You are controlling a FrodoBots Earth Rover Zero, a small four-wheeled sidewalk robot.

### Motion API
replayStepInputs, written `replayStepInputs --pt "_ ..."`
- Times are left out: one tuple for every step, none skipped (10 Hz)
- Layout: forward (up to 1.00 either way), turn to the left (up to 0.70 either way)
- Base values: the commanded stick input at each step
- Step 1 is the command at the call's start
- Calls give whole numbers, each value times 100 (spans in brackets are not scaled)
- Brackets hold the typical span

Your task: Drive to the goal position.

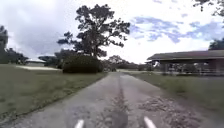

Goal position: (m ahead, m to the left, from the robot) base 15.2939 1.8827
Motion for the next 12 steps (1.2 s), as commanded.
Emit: replayStepInputs --pt "70 0" --pt "70 0" --pt "70 0" --pt "70 0" --pt "70 0" --pt "70 0" --pt "70 0" --pt "70 0" --pt "70 0" --pt "70 0" --pt "70 0" --pt "70 0"
